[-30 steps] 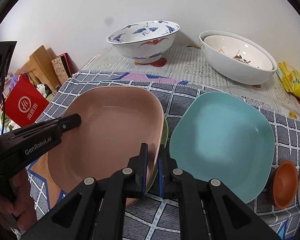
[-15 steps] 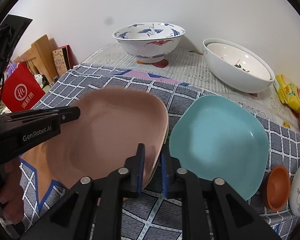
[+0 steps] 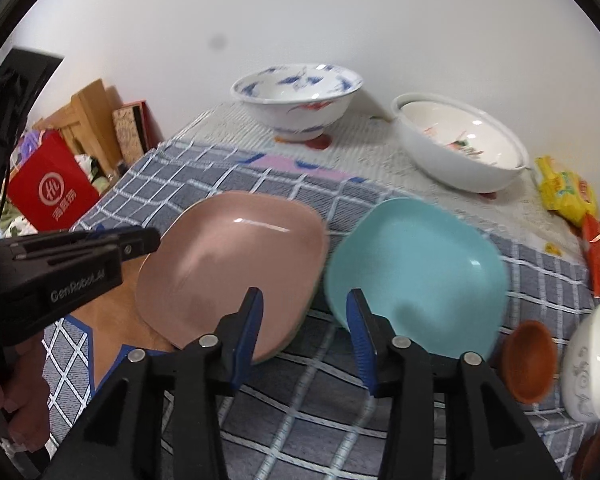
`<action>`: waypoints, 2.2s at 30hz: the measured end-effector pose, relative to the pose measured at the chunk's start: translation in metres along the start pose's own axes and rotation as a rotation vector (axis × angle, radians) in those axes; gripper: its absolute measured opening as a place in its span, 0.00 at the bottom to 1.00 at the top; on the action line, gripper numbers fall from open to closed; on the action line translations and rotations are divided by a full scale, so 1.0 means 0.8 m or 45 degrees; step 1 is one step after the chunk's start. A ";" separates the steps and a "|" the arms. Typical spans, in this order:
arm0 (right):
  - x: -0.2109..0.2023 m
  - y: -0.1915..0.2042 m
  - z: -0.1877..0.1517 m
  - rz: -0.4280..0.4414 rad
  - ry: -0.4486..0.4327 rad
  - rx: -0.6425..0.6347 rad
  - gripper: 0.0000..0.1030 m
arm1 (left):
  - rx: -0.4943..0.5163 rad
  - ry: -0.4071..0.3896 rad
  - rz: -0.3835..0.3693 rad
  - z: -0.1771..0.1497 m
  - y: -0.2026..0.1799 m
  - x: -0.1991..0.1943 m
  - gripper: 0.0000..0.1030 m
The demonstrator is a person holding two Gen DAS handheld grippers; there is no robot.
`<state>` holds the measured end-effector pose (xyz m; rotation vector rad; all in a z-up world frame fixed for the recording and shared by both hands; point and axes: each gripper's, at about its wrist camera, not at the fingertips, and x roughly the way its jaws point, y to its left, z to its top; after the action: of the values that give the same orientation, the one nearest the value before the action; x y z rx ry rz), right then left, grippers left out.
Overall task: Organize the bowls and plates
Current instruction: 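Move both grippers to the teal plate rim and grasp it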
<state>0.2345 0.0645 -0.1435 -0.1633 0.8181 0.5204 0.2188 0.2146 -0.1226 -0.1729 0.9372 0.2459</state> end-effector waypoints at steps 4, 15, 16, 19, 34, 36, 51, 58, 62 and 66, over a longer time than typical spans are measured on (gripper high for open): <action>-0.026 -0.030 -0.001 -0.044 -0.027 0.049 0.42 | 0.032 -0.053 -0.012 -0.003 -0.024 -0.020 0.36; -0.077 -0.142 -0.016 -0.192 -0.061 0.218 0.43 | 0.122 -0.122 -0.045 0.005 -0.109 -0.042 0.44; -0.079 -0.148 -0.018 -0.192 -0.056 0.228 0.43 | 0.132 -0.125 -0.038 0.007 -0.118 -0.041 0.44; -0.082 -0.170 -0.020 -0.177 -0.046 0.266 0.43 | 0.159 -0.114 -0.053 0.012 -0.139 -0.034 0.44; -0.007 -0.201 -0.002 -0.039 0.041 0.336 0.43 | 0.229 -0.035 -0.035 0.049 -0.179 0.039 0.49; 0.006 -0.201 0.003 -0.026 0.056 0.332 0.43 | 0.235 -0.026 -0.038 0.055 -0.182 0.051 0.49; 0.067 -0.210 0.008 -0.023 0.129 0.306 0.32 | 0.304 0.067 -0.005 0.060 -0.195 0.114 0.41; 0.080 -0.211 0.008 0.003 0.151 0.307 0.22 | 0.320 0.117 0.011 0.058 -0.200 0.129 0.25; 0.088 -0.210 0.008 0.004 0.169 0.309 0.16 | 0.308 0.124 0.013 0.058 -0.198 0.134 0.19; 0.093 -0.210 0.007 -0.004 0.173 0.319 0.09 | 0.327 0.110 0.023 0.059 -0.204 0.135 0.17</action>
<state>0.3644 -0.0501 -0.2042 0.0317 1.0081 0.4029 0.3627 0.0845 -0.1760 0.0620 1.0476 0.1337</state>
